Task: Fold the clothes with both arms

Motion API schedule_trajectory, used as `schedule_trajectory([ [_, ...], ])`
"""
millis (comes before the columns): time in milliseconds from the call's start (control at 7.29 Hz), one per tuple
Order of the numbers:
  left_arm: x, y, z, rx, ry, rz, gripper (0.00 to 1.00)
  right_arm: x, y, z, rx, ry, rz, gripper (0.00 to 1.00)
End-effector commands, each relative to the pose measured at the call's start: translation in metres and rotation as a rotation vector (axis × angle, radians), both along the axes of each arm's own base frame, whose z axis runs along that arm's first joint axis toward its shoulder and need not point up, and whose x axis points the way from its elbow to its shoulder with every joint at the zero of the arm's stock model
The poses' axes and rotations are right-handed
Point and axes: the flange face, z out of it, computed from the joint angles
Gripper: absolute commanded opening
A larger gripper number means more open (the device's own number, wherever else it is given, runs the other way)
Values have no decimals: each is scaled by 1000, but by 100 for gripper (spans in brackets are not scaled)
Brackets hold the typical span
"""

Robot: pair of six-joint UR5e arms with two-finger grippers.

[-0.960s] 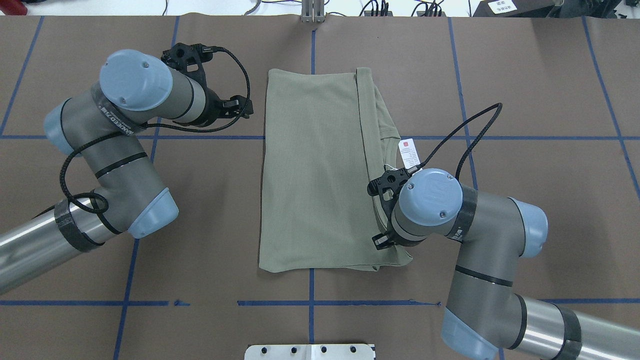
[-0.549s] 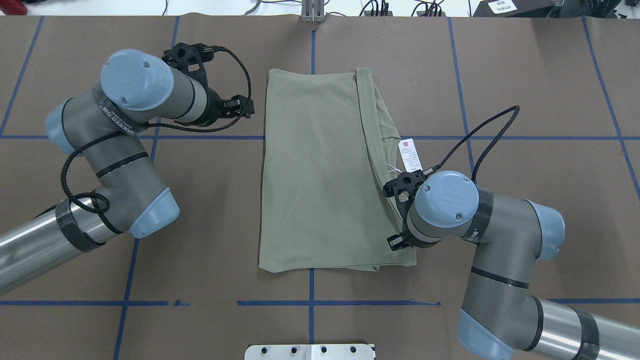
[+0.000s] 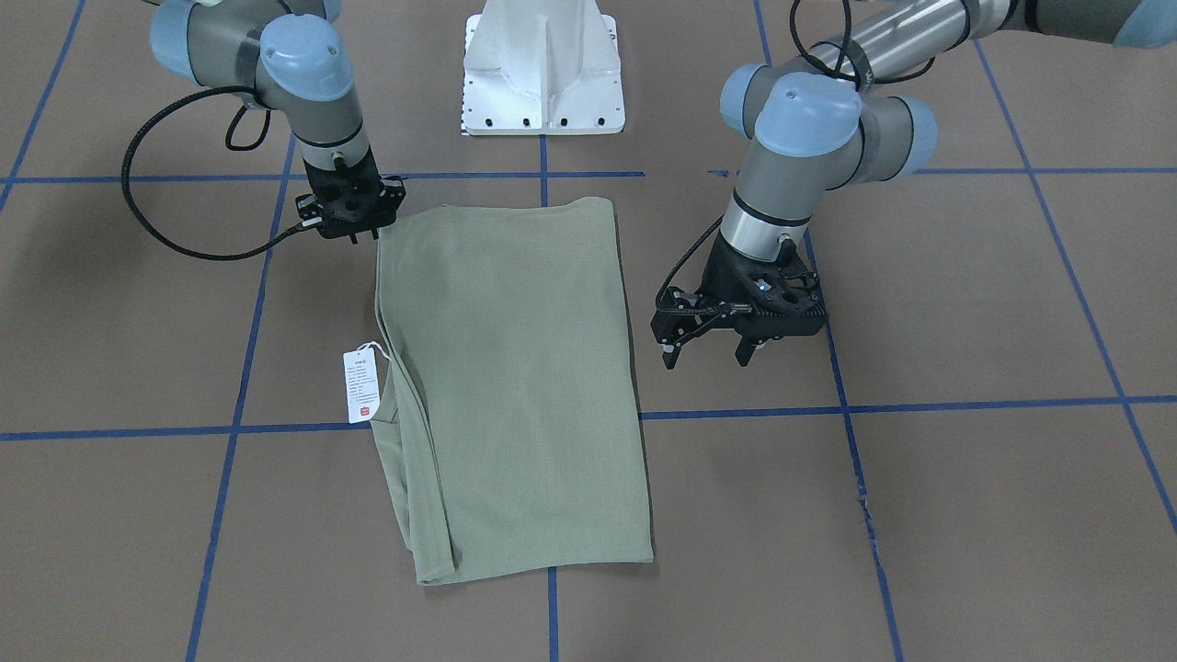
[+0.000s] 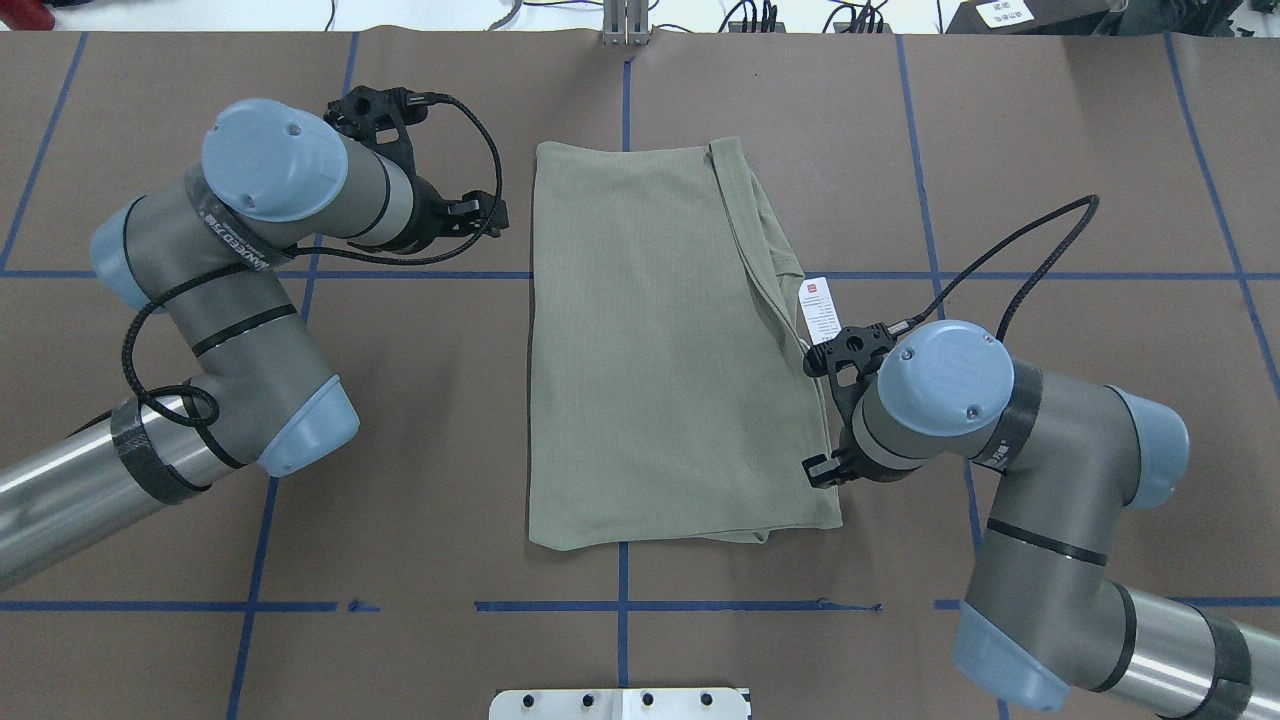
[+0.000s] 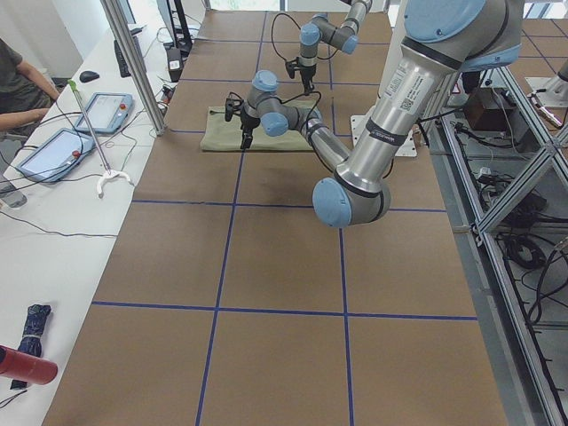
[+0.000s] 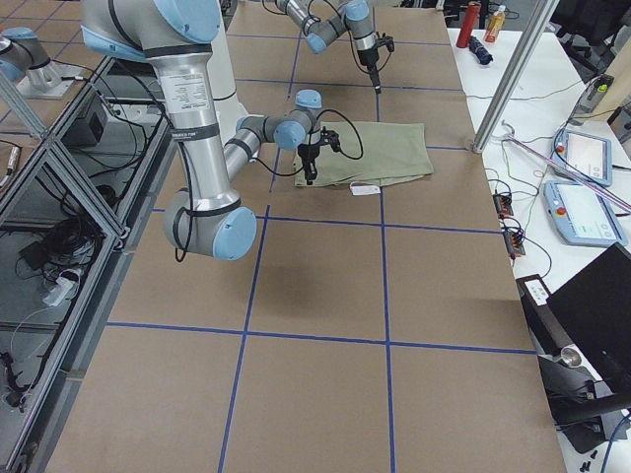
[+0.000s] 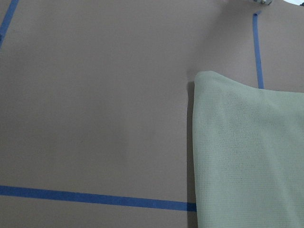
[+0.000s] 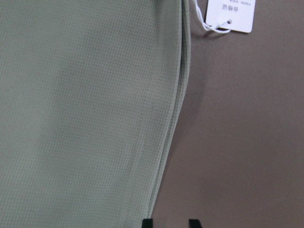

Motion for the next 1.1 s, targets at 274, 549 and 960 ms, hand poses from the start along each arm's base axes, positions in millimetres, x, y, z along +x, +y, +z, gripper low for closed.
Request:
schedule_trajectory([
  [274, -5, 3, -7, 44, 47, -3, 100, -12, -66, -50, 39, -49, 78, 100],
  [549, -6, 3, -12, 60, 53, -16, 100, -31, -133, -24, 95, -58, 91, 100],
  [960, -6, 2, -17, 66, 57, -16, 100, -54, -182, -2, 113, -17, 66, 100],
])
